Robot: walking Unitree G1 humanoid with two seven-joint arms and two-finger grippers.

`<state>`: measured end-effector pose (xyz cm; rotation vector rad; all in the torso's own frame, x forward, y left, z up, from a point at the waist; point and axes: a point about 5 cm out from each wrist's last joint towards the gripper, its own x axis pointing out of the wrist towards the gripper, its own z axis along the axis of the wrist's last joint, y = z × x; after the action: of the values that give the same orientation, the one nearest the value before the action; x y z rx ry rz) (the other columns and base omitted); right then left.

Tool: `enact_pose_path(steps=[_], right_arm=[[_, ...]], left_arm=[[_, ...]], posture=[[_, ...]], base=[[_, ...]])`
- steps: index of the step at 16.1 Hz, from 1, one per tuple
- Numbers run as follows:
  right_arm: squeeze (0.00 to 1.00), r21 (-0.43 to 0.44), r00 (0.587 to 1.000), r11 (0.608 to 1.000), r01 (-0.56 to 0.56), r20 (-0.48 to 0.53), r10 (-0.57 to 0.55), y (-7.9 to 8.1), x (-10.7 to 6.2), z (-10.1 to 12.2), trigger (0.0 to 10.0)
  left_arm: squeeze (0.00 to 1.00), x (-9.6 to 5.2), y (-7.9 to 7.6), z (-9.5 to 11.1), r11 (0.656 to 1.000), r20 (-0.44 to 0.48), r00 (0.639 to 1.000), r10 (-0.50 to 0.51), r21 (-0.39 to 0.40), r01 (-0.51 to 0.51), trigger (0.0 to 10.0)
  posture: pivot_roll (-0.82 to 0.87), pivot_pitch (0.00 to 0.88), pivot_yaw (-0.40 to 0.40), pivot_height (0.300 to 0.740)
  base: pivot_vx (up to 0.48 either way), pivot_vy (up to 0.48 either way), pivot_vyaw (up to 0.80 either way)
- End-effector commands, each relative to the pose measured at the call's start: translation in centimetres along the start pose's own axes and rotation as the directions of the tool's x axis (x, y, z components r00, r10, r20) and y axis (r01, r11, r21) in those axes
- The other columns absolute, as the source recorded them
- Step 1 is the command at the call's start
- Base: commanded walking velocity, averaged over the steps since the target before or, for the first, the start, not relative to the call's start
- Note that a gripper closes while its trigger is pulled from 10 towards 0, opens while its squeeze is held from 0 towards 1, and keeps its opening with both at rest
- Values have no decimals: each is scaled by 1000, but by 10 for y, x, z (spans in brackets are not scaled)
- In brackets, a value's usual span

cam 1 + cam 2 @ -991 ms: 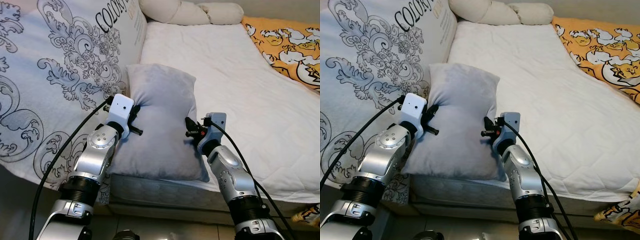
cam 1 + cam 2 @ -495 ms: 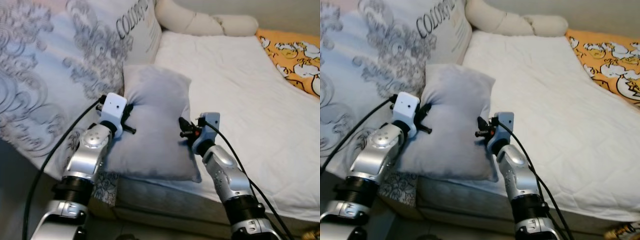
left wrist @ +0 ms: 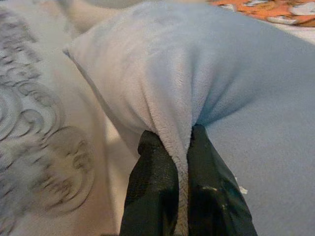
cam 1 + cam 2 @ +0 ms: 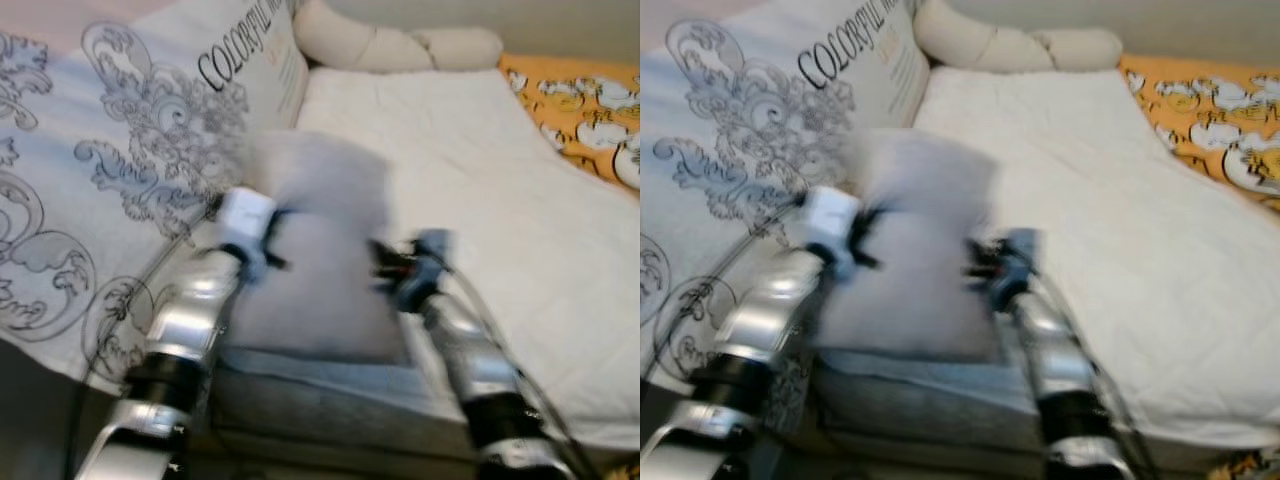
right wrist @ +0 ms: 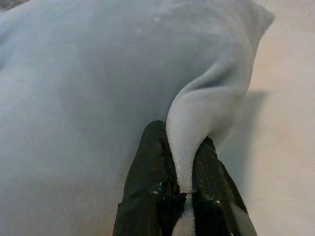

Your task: Clean up the room

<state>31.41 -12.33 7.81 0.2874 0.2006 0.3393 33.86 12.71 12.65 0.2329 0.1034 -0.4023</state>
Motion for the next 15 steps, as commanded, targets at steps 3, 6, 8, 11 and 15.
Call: enact_pose_path(steps=[3, 6, 8, 11, 15], right_arm=[[0, 9, 1000, 1000, -21, 23, 21, 11, 5, 4, 10000], [0, 31, 1000, 999, -4, 28, 3, 7, 5, 5, 10000], [0, 56, 999, 998, -4, 37, 2, 6, 5, 6, 10000], [1000, 20, 997, 998, 62, 35, -63, -6, 3, 3, 10000], [1000, -68, 1000, 997, 28, 3, -28, -8, -1, -9, 10000]], left_arm=[[0, -3, 20, 10, 997, 34, 997, 65, 26, -66, 10000], [0, -2, 21, 10, 997, 30, 997, 65, 31, -66, 10000], [0, -2, 23, 10, 997, 30, 997, 64, 43, -65, 10000], [0, 0, 24, 7, 988, 3, 999, 37, 147, -37, 10000], [0, 5, 34, 4, 944, -32, 999, 23, 329, -11, 10000]], posture=[[77, 0, 14, 740], [77, 0, 14, 740], [79, 0, 11, 740], [87, 0, 3, 740], [109, 0, -7, 740]], base=[[329, 0, 0], [326, 0, 0], [289, 0, 0], [0, 0, 0], [0, 0, 0]])
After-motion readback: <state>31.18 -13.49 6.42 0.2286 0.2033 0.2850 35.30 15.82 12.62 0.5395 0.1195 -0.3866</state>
